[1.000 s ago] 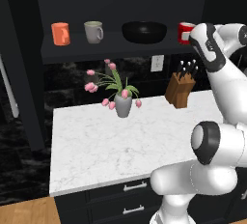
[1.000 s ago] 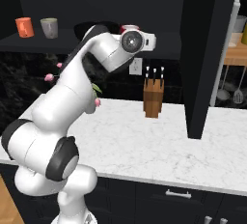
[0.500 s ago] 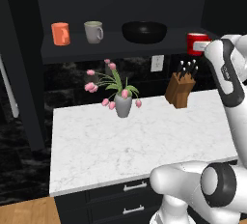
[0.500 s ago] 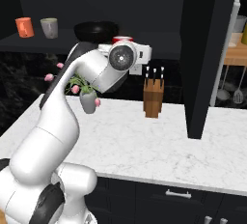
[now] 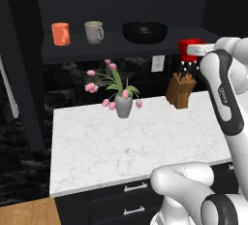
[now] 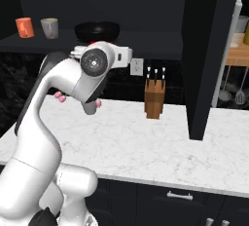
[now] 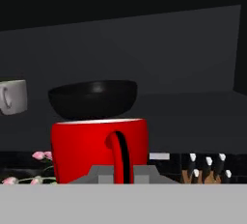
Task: Gather all objects into one cabinet and sort the glasses and bowls to opposite sides.
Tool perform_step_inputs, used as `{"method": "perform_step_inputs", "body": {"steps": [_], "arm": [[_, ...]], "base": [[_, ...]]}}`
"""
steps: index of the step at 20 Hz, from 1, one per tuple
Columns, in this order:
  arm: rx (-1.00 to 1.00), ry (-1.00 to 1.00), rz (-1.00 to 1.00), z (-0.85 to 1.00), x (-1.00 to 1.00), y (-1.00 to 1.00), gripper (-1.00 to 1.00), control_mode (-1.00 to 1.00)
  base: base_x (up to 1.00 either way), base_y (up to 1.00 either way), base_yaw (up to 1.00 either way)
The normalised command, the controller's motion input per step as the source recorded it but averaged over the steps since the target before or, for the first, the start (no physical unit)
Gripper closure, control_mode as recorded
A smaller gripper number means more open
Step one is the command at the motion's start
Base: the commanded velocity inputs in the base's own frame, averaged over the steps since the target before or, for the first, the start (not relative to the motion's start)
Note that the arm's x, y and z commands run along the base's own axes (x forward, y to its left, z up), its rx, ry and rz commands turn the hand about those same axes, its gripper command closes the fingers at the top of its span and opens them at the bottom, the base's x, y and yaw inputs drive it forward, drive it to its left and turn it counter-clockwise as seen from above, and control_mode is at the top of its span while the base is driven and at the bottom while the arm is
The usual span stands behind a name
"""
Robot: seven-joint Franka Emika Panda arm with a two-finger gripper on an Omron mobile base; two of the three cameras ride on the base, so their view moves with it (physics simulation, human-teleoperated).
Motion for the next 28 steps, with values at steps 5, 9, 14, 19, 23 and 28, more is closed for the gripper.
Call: {"method": "perform_step_inputs", "body": {"steps": [5,9,14,19,23,28], "arm": [[0.00,0.01,0.08,0.25,-0.09,0.50,1.00,-1.00],[0.00,0.03,0.08,0.16,-0.04,0.66,1.00,-1.00],[0.00,0.00,0.09,0.16,0.00,0.79,1.00,-1.00],[0.00,0.00,0.06,0.20,0.00,0.78,1.00,-1.00],[0.00,0.01,0.04,0.25,0.00,0.70,1.00,-1.00],[0.00,0.01,0.03,0.20,0.00,0.62,1.00,-1.00]], "base": [[0.00,0.00,0.00],[0.00,0.00,0.00],[0.00,0.00,0.00],[0.00,0.00,0.00],[0.00,0.00,0.00],[0.00,0.00,0.00]]}}
